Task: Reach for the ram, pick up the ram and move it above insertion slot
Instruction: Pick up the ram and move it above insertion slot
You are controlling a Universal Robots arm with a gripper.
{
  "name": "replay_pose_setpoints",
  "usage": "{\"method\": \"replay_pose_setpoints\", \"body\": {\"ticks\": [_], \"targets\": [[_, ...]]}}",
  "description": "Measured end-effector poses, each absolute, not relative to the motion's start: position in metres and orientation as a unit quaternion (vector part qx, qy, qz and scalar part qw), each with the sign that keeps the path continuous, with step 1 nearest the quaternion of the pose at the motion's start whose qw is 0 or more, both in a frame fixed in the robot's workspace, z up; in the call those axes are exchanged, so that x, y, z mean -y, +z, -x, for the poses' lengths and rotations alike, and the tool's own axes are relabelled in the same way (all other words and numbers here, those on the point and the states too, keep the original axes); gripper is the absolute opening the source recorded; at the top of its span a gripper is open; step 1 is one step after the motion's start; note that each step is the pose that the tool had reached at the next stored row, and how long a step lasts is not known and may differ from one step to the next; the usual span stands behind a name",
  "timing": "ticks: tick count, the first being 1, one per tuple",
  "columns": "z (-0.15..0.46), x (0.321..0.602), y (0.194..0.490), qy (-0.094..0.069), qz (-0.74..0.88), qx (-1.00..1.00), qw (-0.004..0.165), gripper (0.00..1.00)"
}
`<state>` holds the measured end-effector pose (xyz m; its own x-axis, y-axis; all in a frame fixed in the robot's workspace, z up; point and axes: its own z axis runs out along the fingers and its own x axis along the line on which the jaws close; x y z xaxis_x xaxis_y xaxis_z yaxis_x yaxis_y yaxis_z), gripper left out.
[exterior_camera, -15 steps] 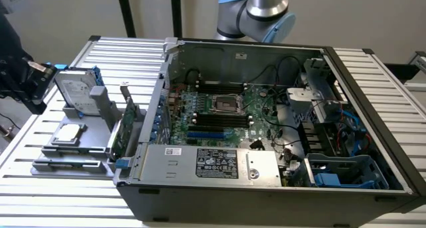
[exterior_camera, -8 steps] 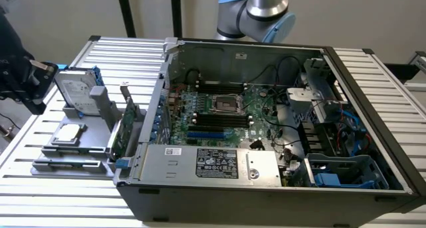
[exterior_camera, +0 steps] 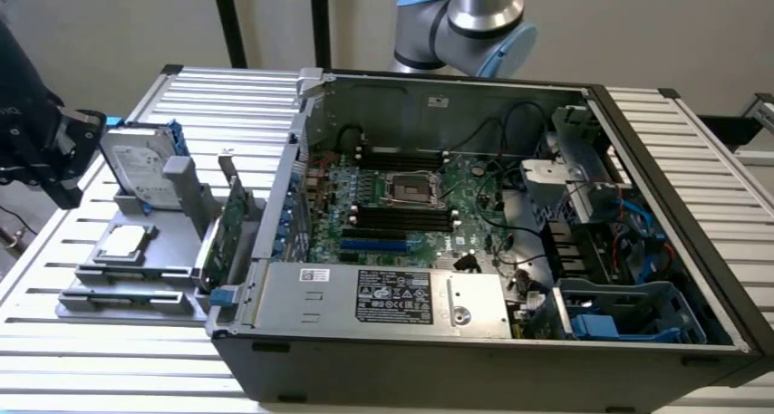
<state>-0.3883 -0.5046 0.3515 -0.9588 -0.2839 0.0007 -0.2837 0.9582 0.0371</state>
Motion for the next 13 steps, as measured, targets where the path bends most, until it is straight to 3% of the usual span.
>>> {"method": "replay_pose_setpoints", "body": {"ticks": [13], "targets": [[0.3883, 0.5046, 0.3492, -0.018, -0.259, 0.966, 0.005, 0.11]]}}
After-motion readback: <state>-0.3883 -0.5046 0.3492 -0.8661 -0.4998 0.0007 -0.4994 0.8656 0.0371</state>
